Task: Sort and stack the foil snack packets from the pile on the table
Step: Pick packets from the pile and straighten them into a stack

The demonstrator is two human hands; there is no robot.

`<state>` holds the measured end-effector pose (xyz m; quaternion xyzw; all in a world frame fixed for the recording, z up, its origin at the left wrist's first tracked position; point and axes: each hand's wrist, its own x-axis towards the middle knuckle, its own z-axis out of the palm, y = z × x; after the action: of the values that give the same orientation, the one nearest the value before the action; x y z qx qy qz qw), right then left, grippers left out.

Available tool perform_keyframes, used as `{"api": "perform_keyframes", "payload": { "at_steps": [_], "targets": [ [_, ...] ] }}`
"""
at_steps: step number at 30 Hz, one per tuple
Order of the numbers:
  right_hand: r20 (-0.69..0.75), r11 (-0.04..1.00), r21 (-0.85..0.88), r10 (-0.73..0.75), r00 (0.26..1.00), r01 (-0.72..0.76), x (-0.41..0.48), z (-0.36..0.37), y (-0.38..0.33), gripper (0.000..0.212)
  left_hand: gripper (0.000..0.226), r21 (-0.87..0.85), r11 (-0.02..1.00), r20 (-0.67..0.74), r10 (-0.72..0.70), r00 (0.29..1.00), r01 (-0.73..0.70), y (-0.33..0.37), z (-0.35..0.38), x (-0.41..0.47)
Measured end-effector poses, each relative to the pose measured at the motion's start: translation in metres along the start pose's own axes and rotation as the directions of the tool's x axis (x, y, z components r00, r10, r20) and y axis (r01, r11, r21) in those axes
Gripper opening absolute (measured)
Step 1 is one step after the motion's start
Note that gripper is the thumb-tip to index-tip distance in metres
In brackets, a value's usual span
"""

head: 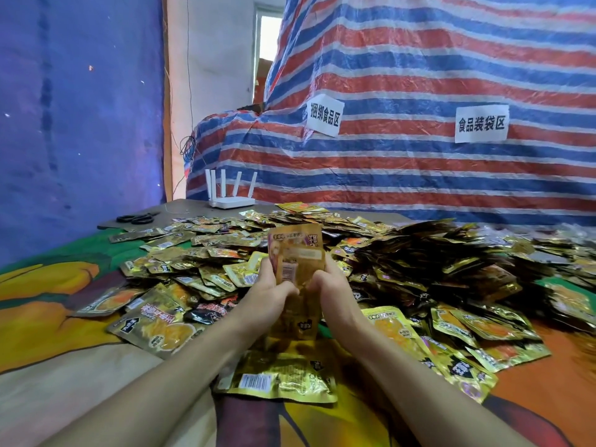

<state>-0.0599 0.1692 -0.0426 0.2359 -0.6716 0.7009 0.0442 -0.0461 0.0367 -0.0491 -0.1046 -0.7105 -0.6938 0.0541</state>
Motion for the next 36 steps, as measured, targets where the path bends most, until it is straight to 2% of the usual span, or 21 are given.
{"api": "perform_keyframes", "payload": {
  "at_steps": [3,9,12,15,17,20,26,31,33,36],
  "targets": [
    [-0.061,0.997,0.065,-0.031,0.998,0.035,0.001,0.008,0.004,0.038,0.037,-0.02,0.996,-0.024,0.091,0.996,-0.092,-0.001,0.001,-0.001],
    [-0.196,0.998,0.0,-0.064,0.979,0.065,0.004,0.004,0.008,0.012,0.05,0.067,0.991,0.043,0.111,0.993,-0.114,-0.003,0.002,-0.003],
    [-0.217,0.999,0.017,-0.046,0.975,0.051,0.002,0.002,0.004,0.023,0.052,0.066,0.99,0.043,0.125,0.991,-0.128,-0.005,0.003,-0.003],
    [-0.219,0.997,0.074,-0.006,0.976,0.023,0.0,0.002,-0.001,0.036,0.044,0.127,0.986,0.072,0.1,0.992,-0.109,-0.006,0.006,-0.004],
    [-0.231,0.996,0.081,-0.018,0.973,0.038,0.001,0.001,-0.001,0.028,0.048,0.175,0.978,0.069,0.102,0.992,-0.113,-0.006,0.006,-0.004],
    [-0.224,0.996,0.062,-0.049,0.973,0.065,0.002,0.0,0.0,0.015,0.044,0.131,0.986,0.063,0.096,0.993,-0.103,-0.005,0.007,-0.005],
    [-0.171,0.999,0.034,0.012,0.985,-0.006,0.004,0.003,0.001,0.025,0.038,0.094,0.991,0.029,0.089,0.996,-0.092,-0.004,0.003,-0.005],
    [-0.198,0.999,-0.038,-0.029,0.98,0.022,-0.001,-0.003,-0.005,0.025,0.04,0.09,0.989,0.034,0.117,0.993,-0.12,-0.005,0.004,-0.006],
    [-0.286,0.99,-0.136,-0.085,0.954,0.047,-0.002,-0.01,-0.013,0.032,0.041,0.111,0.982,0.047,0.148,0.988,-0.152,-0.008,0.003,-0.006],
    [-0.38,0.939,-0.33,-0.225,0.897,0.097,-0.013,-0.033,-0.032,0.032,0.04,0.271,0.928,0.117,0.23,0.966,-0.254,-0.008,0.001,-0.01]
  ]
}}
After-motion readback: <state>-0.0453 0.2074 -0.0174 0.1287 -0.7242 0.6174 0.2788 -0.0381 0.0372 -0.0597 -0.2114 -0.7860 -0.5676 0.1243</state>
